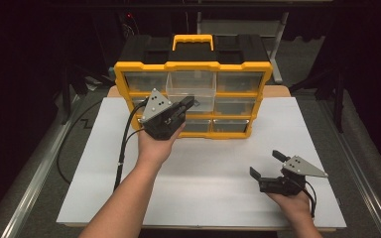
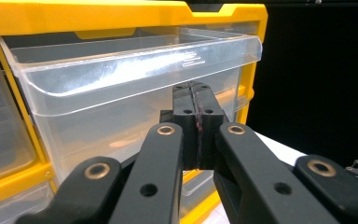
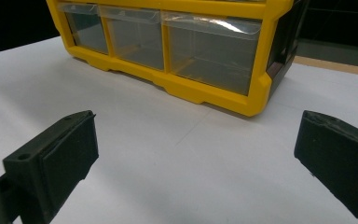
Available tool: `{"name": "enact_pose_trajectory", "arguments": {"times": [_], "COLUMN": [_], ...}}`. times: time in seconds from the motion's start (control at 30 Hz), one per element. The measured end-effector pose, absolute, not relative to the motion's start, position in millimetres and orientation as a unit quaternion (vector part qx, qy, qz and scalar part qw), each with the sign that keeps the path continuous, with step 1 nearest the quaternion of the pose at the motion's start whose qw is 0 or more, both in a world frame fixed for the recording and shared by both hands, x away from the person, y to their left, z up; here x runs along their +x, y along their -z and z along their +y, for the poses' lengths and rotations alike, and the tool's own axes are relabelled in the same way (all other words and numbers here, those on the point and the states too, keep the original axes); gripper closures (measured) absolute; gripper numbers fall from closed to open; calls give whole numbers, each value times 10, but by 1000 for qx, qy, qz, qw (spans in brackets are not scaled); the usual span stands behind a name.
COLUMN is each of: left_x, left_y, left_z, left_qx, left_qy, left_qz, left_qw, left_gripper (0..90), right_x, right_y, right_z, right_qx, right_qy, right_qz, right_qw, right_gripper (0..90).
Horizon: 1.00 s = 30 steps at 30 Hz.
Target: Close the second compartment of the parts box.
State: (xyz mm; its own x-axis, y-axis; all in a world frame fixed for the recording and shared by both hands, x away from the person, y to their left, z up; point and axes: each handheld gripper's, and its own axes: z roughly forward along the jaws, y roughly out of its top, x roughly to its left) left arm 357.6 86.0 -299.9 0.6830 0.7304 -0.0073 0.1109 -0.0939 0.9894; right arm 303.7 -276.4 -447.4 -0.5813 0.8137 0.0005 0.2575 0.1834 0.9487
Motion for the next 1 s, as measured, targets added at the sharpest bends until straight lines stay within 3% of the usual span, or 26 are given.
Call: {"name": "enact_pose_trajectory", "arguments": {"times": [1.0], "left_x": [3968], "left_y": [2917], "left_z": [801], "left_qx": [695], "left_qy": [-273], "left_qz": [334], "left_qw": [576], "left_gripper": [900], "right_x": [3039], "right_y": [4473], "right_z": [-2776], "right_qx": [374], "right_qy": [-519], "right_qz": [721], "right_qw": [266], "right_gripper": [2]}}
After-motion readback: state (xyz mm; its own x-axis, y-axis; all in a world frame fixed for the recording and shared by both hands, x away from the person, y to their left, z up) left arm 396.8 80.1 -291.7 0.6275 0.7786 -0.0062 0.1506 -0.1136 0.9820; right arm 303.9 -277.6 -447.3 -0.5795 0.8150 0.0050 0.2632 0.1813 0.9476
